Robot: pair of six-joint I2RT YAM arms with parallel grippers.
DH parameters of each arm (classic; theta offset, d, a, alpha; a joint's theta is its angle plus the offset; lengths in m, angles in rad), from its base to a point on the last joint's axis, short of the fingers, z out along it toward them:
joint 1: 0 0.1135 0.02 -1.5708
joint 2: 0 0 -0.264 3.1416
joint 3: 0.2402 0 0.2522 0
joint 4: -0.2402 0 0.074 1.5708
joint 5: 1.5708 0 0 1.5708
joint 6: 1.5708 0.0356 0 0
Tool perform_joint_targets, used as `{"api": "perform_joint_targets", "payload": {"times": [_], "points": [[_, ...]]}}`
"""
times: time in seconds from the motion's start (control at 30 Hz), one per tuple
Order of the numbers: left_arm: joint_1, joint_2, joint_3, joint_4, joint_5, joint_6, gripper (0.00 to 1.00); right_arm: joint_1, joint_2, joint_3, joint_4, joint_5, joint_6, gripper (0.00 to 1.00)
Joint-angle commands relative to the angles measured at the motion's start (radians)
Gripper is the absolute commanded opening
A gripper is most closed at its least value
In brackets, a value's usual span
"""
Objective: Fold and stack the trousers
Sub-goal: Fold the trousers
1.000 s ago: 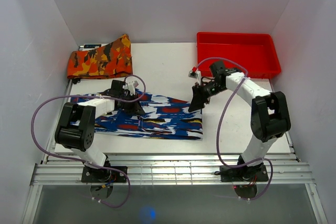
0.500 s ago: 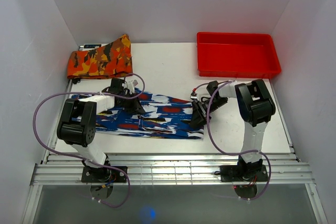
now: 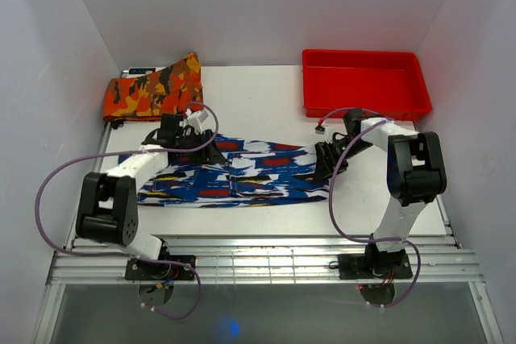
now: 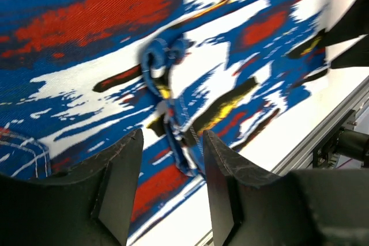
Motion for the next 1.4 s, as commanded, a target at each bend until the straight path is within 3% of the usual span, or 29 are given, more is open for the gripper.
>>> {"api": "perform_joint_targets", "payload": {"times": [0.0, 0.1, 0.23, 0.4, 0.53, 0.7, 0.93, 1.3, 1.37], "points": [[0.008, -0.162, 0.011, -0.043, 0.001, 0.042, 0.57, -0.001, -0.046, 0.052, -0.041, 0.013, -0.094, 0.58], [0.066, -0.220, 0.036, -0.127, -0.039, 0.069, 0.63, -0.013, -0.061, 0.066, -0.032, 0.031, -0.083, 0.58], [0.294, -0.194, 0.106, -0.299, 0.037, 0.205, 0.73, -0.088, -0.073, 0.088, -0.008, 0.062, -0.072, 0.66], [0.572, -0.134, 0.203, -0.495, 0.249, 0.472, 0.82, -0.234, -0.105, 0.040, 0.083, 0.028, 0.010, 0.74], [0.771, -0.009, 0.281, -0.581, 0.288, 0.576, 0.84, -0.241, -0.096, -0.070, 0.184, -0.031, 0.073, 0.75], [0.913, 0.119, 0.348, -0.617, 0.275, 0.656, 0.84, -0.231, -0.010, -0.119, 0.304, -0.096, 0.153, 0.74], [1.031, 0.226, 0.349, -0.609, 0.263, 0.691, 0.82, -0.194, 0.057, -0.153, 0.382, -0.153, 0.189, 0.53], [1.032, 0.218, 0.231, -0.508, 0.275, 0.701, 0.81, -0.186, 0.054, -0.216, 0.345, -0.160, 0.150, 0.49], [1.032, 0.211, 0.202, -0.503, 0.298, 0.725, 0.81, -0.188, 0.033, -0.208, 0.332, -0.151, 0.139, 0.19]]}}
